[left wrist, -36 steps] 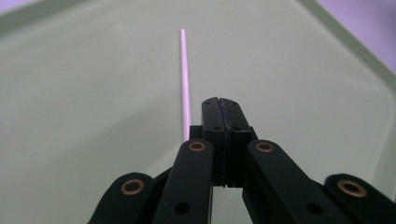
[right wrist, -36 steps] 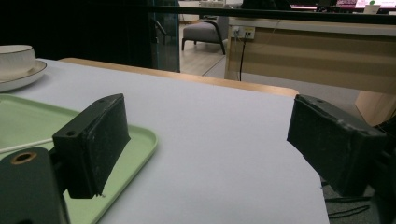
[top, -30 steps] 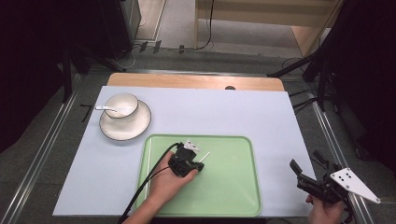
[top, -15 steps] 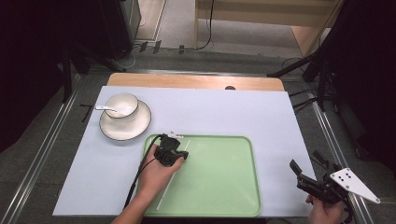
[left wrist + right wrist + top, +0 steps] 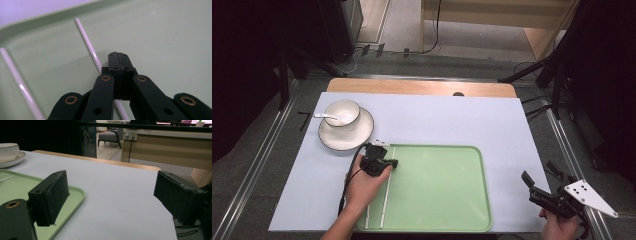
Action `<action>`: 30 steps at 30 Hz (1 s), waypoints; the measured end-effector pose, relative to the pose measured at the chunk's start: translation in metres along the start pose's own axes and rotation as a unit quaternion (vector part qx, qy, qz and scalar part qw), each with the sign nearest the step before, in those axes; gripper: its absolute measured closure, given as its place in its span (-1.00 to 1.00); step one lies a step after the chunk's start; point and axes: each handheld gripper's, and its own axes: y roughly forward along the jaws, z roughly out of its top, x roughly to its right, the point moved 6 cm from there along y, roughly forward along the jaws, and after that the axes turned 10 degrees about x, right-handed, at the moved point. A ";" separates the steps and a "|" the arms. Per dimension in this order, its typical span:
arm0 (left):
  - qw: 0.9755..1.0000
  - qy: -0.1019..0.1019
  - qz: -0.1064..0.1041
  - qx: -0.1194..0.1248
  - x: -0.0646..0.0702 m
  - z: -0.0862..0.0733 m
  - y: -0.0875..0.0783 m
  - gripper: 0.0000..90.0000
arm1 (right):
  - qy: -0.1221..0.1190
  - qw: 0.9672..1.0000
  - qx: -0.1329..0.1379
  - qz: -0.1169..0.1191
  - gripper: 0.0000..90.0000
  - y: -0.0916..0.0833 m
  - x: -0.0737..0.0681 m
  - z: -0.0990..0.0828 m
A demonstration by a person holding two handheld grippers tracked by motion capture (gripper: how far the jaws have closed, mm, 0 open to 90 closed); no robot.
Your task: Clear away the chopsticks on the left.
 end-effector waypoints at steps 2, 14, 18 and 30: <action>1.000 -0.001 0.001 0.001 -0.002 0.000 -0.001 1.00 | 0.000 1.000 0.000 0.000 -0.71 0.000 0.000 0.000; 1.000 -0.005 0.007 0.007 -0.014 -0.004 -0.009 1.00 | 0.000 1.000 0.000 -0.001 -0.71 0.000 0.000 0.000; 1.000 -0.007 0.005 0.010 -0.016 -0.005 -0.010 1.00 | 0.001 1.000 0.000 0.000 -0.71 0.001 -0.001 0.000; 0.998 0.013 -0.040 0.042 -0.005 -0.005 -0.026 0.81 | 0.001 1.000 -0.003 0.000 -0.71 0.002 -0.001 -0.002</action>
